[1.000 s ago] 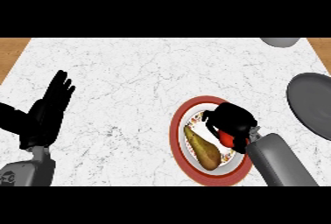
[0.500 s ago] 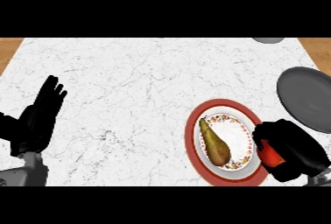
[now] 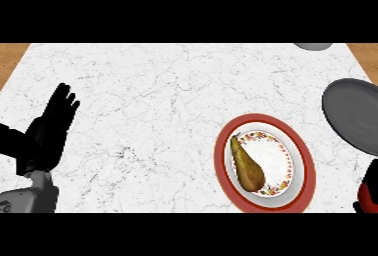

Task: Pick the tomato from the plate and place it in the pan

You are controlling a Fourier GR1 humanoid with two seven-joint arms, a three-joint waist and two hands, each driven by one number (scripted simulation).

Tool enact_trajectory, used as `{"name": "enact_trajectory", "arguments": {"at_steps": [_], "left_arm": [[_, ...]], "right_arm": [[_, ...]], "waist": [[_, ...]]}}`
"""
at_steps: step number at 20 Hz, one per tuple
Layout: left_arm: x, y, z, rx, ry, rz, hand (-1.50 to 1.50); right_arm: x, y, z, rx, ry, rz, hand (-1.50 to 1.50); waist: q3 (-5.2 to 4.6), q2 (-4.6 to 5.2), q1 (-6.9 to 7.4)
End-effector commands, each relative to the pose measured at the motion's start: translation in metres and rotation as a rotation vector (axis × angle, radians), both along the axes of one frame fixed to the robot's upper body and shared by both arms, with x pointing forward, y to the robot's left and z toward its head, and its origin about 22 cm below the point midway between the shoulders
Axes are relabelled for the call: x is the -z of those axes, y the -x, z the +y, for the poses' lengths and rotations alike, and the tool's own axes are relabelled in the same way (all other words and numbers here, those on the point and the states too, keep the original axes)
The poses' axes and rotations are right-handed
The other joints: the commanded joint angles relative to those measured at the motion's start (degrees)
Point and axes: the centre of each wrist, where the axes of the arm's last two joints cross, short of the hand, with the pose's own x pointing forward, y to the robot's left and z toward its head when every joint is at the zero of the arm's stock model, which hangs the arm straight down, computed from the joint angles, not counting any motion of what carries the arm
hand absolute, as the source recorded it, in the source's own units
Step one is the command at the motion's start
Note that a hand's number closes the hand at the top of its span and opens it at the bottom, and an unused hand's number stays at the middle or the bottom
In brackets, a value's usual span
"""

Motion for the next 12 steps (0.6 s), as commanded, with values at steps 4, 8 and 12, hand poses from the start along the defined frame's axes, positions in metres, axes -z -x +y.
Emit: {"name": "enact_trajectory", "arguments": {"at_steps": [4, 8, 12], "left_arm": [[0.003, -0.016, 0.002, 0.033, 0.010, 0.007, 0.00], [-0.006, 0.000, -0.013, 0.040, -0.001, 0.000, 0.00], [0.001, 0.003, -0.005, 0.038, 0.008, -0.012, 0.00]], "right_arm": [[-0.042, 0.018, -0.035, 0.100, -0.093, -0.058, 1.50], [-0.045, -0.017, -0.070, 0.190, -0.173, -0.095, 1.50], [-0.036, -0.047, -0.102, 0.233, -0.224, -0.093, 1.50]], "waist": [[0.05, 0.43, 1.09], [0.09, 0.48, 2.25], [0.10, 0.62, 2.68]]}}
